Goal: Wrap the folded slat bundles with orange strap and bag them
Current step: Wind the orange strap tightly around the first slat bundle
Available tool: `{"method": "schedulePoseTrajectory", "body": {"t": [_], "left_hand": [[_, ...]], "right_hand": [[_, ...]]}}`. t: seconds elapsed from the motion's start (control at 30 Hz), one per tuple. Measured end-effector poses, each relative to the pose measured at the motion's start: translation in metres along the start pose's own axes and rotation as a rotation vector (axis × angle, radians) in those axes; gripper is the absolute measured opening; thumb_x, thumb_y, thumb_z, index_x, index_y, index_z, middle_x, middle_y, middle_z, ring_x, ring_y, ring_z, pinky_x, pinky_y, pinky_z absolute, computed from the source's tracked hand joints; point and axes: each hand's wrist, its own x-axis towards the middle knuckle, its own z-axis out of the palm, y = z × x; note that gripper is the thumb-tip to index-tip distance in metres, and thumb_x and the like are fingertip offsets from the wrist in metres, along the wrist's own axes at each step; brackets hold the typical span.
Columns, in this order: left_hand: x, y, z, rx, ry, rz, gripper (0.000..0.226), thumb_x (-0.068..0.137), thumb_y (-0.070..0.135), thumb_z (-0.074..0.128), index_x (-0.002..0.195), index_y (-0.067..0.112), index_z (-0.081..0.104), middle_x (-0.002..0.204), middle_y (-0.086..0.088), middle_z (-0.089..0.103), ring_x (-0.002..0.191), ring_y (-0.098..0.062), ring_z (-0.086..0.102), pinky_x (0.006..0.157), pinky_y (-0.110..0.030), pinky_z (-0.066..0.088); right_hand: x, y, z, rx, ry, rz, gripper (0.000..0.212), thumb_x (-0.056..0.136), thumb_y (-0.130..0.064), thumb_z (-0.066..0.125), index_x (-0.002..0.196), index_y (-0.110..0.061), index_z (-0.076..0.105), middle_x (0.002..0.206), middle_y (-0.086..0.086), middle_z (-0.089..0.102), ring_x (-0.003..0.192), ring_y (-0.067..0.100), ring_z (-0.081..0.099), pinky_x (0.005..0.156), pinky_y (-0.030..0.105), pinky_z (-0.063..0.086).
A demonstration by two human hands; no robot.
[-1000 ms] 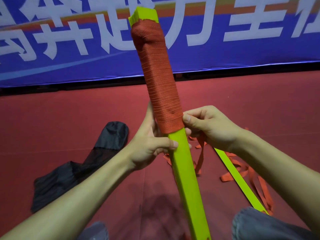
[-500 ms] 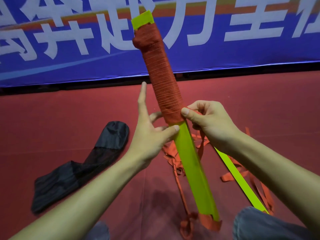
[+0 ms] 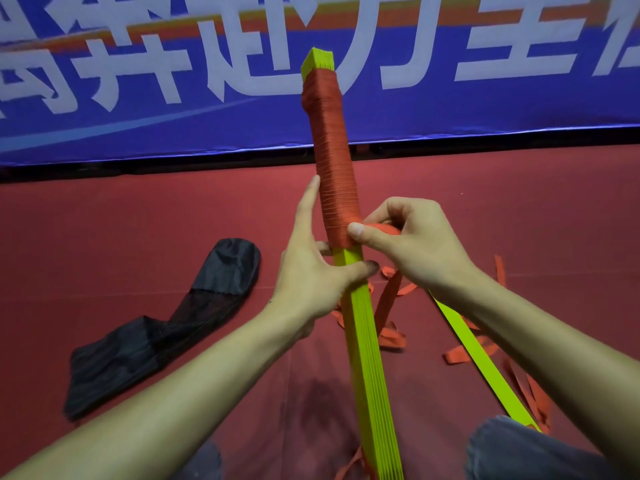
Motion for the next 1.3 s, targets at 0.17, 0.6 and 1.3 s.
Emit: {"method": "schedulePoseTrajectory", "body": {"t": [0.17, 0.6, 1.3], "left_hand": [[-0.002, 0.001, -0.002, -0.129, -0.048, -0.093, 0.119, 0.07, -0.016, 0.08, 0.148, 0.054, 0.025, 0.093, -0.018, 0.072, 0.063, -0.019, 0.068, 0.051, -0.027, 0.054], [0.001, 0.004, 0.004, -0.318, -0.165, -0.202, 0.11, 0.072, -0.035, 0.054, 0.147, 0.043, 0.035, 0.099, -0.025, 0.063, 0.076, -0.028, 0.069, 0.051, -0.029, 0.052], [0.0, 0.014, 0.002, -0.49, -0.162, -0.115, 0.094, 0.08, -0.032, 0.046, 0.139, 0.041, 0.039, 0.092, -0.018, 0.07, 0.055, -0.013, 0.06, 0.045, -0.019, 0.047]], "right_hand": [[0.005, 0.008, -0.013, -0.024, -0.026, -0.026, 0.016, 0.08, -0.018, 0.078, 0.073, -0.009, 0.068, 0.068, 0.001, 0.069, 0.06, 0.005, 0.054, 0.058, 0.025, 0.045], [0.004, 0.017, -0.011, 0.215, -0.051, 0.015, 0.018, 0.076, -0.012, 0.079, 0.067, -0.013, 0.064, 0.057, -0.01, 0.062, 0.056, 0.001, 0.052, 0.056, 0.015, 0.043], [0.002, 0.014, -0.015, 0.4, -0.177, 0.204, 0.016, 0.086, -0.022, 0.065, 0.077, -0.009, 0.071, 0.057, -0.005, 0.045, 0.054, 0.009, 0.029, 0.05, 0.021, 0.025]]}}
